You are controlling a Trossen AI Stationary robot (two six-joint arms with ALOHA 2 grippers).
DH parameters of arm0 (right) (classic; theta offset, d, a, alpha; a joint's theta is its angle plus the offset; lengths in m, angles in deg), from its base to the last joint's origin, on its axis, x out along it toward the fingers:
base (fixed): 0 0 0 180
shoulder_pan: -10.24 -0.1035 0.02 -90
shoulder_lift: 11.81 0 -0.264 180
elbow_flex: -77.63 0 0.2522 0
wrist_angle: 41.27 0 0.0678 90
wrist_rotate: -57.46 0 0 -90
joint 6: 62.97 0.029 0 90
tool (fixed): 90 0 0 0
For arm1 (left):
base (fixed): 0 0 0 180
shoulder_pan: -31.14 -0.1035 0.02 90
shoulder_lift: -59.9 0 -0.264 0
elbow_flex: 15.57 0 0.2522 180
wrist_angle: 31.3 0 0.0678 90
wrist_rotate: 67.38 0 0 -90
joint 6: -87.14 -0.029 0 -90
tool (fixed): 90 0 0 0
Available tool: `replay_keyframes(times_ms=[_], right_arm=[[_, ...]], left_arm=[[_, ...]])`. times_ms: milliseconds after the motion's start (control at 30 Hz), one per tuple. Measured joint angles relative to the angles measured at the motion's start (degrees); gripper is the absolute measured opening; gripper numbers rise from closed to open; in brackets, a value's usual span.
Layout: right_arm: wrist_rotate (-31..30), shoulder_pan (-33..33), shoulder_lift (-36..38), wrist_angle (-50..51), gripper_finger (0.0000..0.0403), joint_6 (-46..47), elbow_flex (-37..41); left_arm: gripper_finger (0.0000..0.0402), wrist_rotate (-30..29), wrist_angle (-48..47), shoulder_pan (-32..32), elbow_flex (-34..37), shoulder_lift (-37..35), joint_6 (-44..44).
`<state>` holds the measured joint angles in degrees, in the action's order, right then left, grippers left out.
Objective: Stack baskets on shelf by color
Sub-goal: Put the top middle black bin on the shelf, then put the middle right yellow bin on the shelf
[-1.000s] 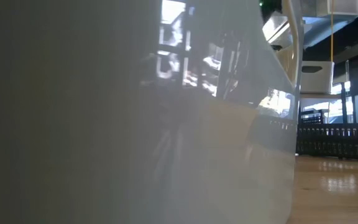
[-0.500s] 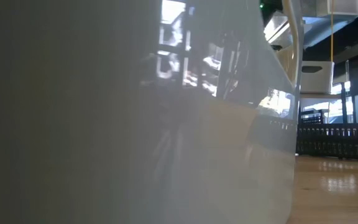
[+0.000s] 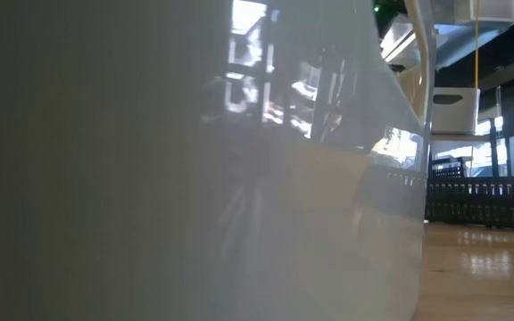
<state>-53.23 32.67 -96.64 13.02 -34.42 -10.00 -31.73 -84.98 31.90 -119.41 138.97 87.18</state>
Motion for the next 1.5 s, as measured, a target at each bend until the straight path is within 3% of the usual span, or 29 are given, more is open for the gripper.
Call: replay_keyframes(times_ms=[200, 300, 533, 633, 800, 900, 1000, 1200, 1333, 1500], right_arm=[[0.9, -1.3, 1.5, -2.8, 0.0055, -0.6, 0.0], [0.9, -2.5, 3.1, -3.5, 0.0055, -3.6, 0.0], [2.0, -6.3, 9.1, -6.5, 0.0055, -13.0, 0.0], [8.7, -7.4, 11.6, -9.0, 0.0055, -18.7, -0.1], [29.4, -7.8, 14.1, -10.6, 0.0055, -26.0, -0.1], [37.7, -7.8, 14.4, -10.7, 0.0055, -27.5, -0.1], [41.4, -7.8, 14.3, -10.7, 0.0055, -27.6, -0.1], [41.8, -7.8, 14.1, -10.8, 0.0055, -27.5, -0.1], [41.8, -7.8, 14.1, -10.8, 0.0055, -27.6, -0.1], [41.8, -7.8, 14.1, -10.7, 0.0055, -27.6, -0.1]], left_arm=[[0.0067, 0.0, -0.9, 0.0, -0.1, 0.0, 0.5], [0.0067, 1.7, -5.7, 0.0, -0.1, 0.0, 6.1], [0.0067, 24.6, -25.8, -1.5, -0.1, -1.2, 29.7], [0.0067, 32.8, -35.1, -2.0, -0.1, -0.5, 38.2], [0.0067, 41.8, -44.7, -2.4, -0.1, 0.0, 53.4], [0.0067, 46.4, -47.3, -2.1, -0.1, 0.0, 57.1], [0.0067, 47.9, -47.9, -1.1, 1.6, 0.1, 59.4], [0.0067, 51.6, -47.6, -0.4, 11.6, 0.3, 61.0], [0.0067, 56.8, -39.0, -0.3, 19.8, 0.3, 58.5], [0.0066, 56.9, -30.9, -0.3, 27.3, 0.4, 54.5]])
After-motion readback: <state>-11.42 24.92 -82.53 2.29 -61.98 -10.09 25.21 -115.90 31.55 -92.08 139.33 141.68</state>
